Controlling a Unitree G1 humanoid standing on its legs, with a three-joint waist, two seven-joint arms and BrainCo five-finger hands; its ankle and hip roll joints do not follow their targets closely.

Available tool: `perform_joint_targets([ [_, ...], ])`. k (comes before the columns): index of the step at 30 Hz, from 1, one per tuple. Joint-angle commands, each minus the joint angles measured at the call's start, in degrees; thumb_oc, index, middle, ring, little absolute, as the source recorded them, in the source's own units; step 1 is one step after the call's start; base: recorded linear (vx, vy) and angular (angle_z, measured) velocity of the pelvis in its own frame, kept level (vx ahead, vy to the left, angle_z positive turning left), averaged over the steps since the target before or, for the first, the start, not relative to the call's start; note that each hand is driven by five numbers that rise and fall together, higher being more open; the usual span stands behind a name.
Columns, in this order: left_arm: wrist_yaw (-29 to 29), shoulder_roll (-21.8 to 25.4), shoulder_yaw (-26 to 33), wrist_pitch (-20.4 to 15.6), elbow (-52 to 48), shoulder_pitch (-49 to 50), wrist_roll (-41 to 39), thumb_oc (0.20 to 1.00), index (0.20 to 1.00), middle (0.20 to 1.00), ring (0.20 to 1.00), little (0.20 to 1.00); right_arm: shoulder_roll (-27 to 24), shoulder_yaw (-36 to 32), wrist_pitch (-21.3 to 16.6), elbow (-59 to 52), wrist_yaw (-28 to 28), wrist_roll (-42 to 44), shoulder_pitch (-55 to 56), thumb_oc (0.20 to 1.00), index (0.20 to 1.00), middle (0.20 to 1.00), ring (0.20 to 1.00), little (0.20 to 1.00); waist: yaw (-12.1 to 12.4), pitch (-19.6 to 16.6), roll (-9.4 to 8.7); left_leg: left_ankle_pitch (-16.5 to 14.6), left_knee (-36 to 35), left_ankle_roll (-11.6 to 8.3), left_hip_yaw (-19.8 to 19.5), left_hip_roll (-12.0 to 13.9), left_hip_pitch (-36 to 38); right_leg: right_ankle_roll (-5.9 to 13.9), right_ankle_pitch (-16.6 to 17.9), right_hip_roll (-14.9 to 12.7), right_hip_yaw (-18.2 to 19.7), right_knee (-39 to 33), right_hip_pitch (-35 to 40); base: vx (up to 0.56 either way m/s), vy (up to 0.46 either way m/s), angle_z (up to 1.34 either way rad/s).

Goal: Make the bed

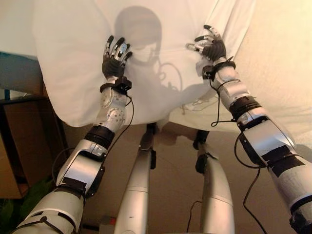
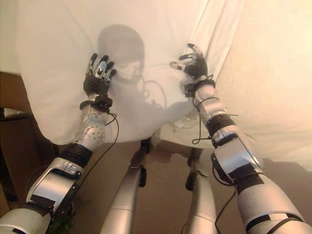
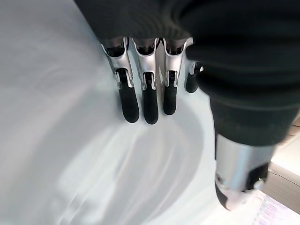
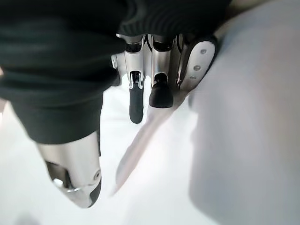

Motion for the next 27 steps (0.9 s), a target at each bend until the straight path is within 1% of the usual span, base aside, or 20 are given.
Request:
perform_joint_targets([
  [1,0.4,0.6,5.9,-2.0,3.6,-4.1,0.7,1.0,1.0,1.0,1.0,1.0,-1.5,8.7,13.7,12.3,0.6,-9.6,14.8,1.0,1.0,1.0,1.0,1.0,-1.8,6.0,3.88,-3.6,1.1,-1.81,1.3,-2.9,-2.1,2.52,5.4,2.2,2.2,-11.7,4.0,-0.04,-0.003,-0.15],
  [3,0.1,0.9,6.2,-1.9,3.7,-3.7,1.2,1.0,1.0,1.0,1.0,1.0,-1.9,12.5,14.9,12.6,0.6,-18.3,14.5,1.0,1.0,1.0,1.0,1.0,-2.3,6.0,3.25,-3.0,0.2,-2.04,1.7,-2.8,-1.3,2.69,6.3,2.8,2.6,-13.2,5.0,-0.05,-0.027,-0.1],
  [8,-0.1,0.7,6.6,-2.2,3.1,-3.7,1.7,1.0,1.0,1.0,1.0,1.0,-2.4,13.1,14.8,11.6,1.5,-19.9,15.2,1.0,1.0,1.0,1.0,1.0,-3.1,6.0,2.63,-2.4,-1.0,-2.25,2.0,-2.5,0.1,2.8,7.1,3.2,3.0,-14.1,5.6,-0.03,-0.036,-0.06],
  [13,-0.8,0.5,6.8,-2.2,3.4,-3.6,1.8,1.0,1.0,1.0,1.0,1.0,-2.6,14.8,14.7,11.5,4.3,-21.2,16.4,1.0,1.0,1.0,1.0,1.0,-3.4,6.0,2.38,-1.4,-2.2,-2.68,1.8,-2.1,1.7,2.39,7.1,3.9,3.1,-14.3,6.6,-0.04,-0.063,-0.05],
  [15,-1.3,0.4,7.0,-1.9,3.9,-3.7,2.3,1.0,1.0,1.0,1.0,1.0,-2.6,15.8,14.9,12.1,6.3,-21.7,17.5,1.0,1.0,1.0,1.0,1.0,-3.5,6.0,2.23,-0.9,-2.8,-2.89,1.3,-1.9,2.6,2.02,6.9,4.3,3.2,-14.3,7.3,-0.05,-0.106,-0.01],
  [17,-1.3,0.4,7.0,-1.9,3.9,-3.7,2.3,1.0,1.0,1.0,1.0,1.0,-2.6,15.8,14.9,12.1,6.3,-21.7,17.5,1.0,1.0,1.0,1.0,1.0,-3.5,6.0,2.27,-0.8,-2.8,-2.9,1.2,-1.9,2.6,2.02,6.9,4.3,3.1,-14.3,7.4,-0.03,-0.06,0.01],
  [19,-1.7,1.0,7.2,-1.3,4.8,-3.3,3.0,1.0,1.0,1.0,1.0,1.0,-3.2,18.2,15.5,12.6,8.4,-25.3,17.9,1.0,1.0,1.0,1.0,1.0,-3.6,6.0,2.06,0.1,-4.1,-3.27,0.7,-1.2,3.9,1.73,6.8,4.9,2.8,-14.4,7.9,-0.04,-0.107,0.01],
  [22,-2.1,1.3,7.6,-1.0,5.3,-3.0,3.2,1.0,1.0,1.0,1.0,1.0,-3.7,19.4,15.6,12.5,9.0,-27.4,18.3,1.0,1.0,1.0,1.0,1.0,-3.6,6.0,1.8,0.5,-4.4,-3.45,0.5,-0.9,4.5,1.55,6.8,5.3,2.6,-14.5,8.4,-0.03,-0.083,0.03],
  [23,-2.4,1.4,7.9,-0.9,5.1,-2.3,3.6,1.0,1.0,1.0,1.0,1.0,-4.4,20.5,15.7,13.0,9.4,-30.2,19.2,1.0,1.0,1.0,1.0,1.0,-3.6,6.0,1.69,0.7,-4.6,-3.63,0.3,-0.5,5.1,1.38,6.8,5.6,2.5,-14.6,9.0,-0.02,-0.058,-0.02],
  [24,-2.4,1.4,7.9,-0.9,5.1,-2.3,3.6,1.0,1.0,1.0,1.0,1.0,-4.4,20.5,15.7,13.0,9.4,-30.3,19.3,1.0,1.0,1.0,1.0,1.0,-3.6,6.0,1.71,0.8,-4.7,-3.63,0.3,-0.5,5.2,1.38,6.8,5.6,2.5,-14.6,9.0,-0.04,-0.106,-0.03],
  [25,-2.8,1.4,8.1,-0.8,5.0,-1.9,3.6,1.0,1.0,1.0,1.0,1.0,-4.9,21.6,15.8,12.8,10.2,-32.6,20.3,1.0,1.0,1.0,1.0,1.0,-3.6,6.0,1.54,0.9,-4.9,-3.76,0.1,-0.3,5.9,1.23,6.8,5.9,2.5,-14.7,9.6,-0.02,-0.049,-0.02],
  [26,-2.8,1.4,8.1,-0.8,5.0,-1.9,3.6,1.0,1.0,1.0,1.0,1.0,-5.0,21.6,15.8,12.8,10.2,-32.6,20.3,1.0,1.0,1.0,1.0,1.0,-3.6,6.0,1.55,0.9,-5.0,-3.77,0.1,-0.3,6.0,1.23,6.8,5.9,2.5,-14.7,9.7,-0.03,-0.095,-0.02],
  [27,-3.3,1.3,8.8,-0.8,4.9,-1.0,3.9,1.0,1.0,1.0,1.0,1.0,-5.3,22.4,15.8,12.4,11.0,-34.4,22.1,1.0,1.0,1.0,1.0,1.0,-3.7,6.0,1.39,1.3,-5.3,-3.97,-0.1,0.0,6.9,1.05,6.7,6.3,2.4,-14.8,10.4,-0.02,-0.073,-0.03],
])
